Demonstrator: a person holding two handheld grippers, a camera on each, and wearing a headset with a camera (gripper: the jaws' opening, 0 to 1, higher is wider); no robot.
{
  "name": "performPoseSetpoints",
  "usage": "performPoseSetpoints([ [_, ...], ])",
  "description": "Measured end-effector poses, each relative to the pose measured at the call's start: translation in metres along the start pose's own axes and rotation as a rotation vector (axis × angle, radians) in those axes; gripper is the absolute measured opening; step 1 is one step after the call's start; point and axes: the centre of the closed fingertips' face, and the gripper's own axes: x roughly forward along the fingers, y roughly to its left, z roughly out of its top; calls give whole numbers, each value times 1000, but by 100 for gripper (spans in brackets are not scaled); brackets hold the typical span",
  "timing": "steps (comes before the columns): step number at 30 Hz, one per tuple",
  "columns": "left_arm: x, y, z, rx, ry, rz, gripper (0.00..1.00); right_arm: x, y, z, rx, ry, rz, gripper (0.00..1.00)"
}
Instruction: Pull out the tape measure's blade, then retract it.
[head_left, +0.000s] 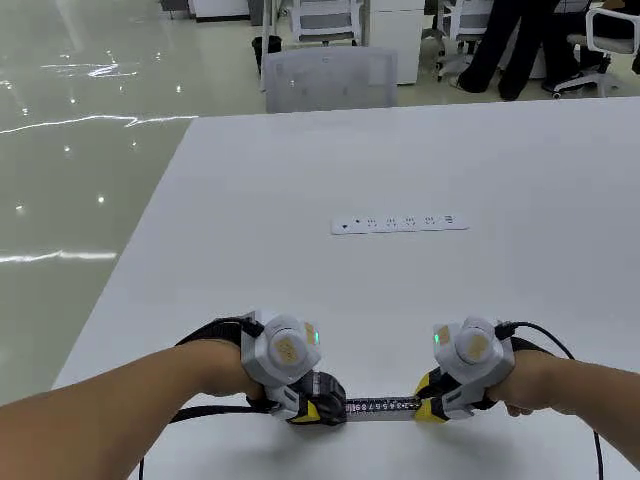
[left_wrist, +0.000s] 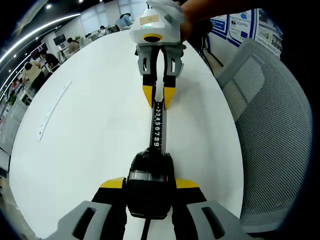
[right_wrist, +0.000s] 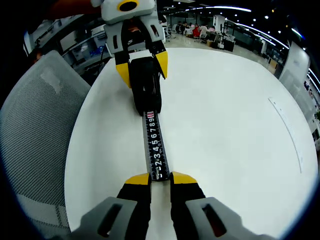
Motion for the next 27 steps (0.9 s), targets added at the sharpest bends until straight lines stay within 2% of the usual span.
performPoseSetpoints([
  [13,1,0,1,-4,2,2,31,-10,-3,-16,17,11,-13,12],
  [27,0,2,1,-9,1,3,31,-17,-4,-26,26,16,-19,12],
])
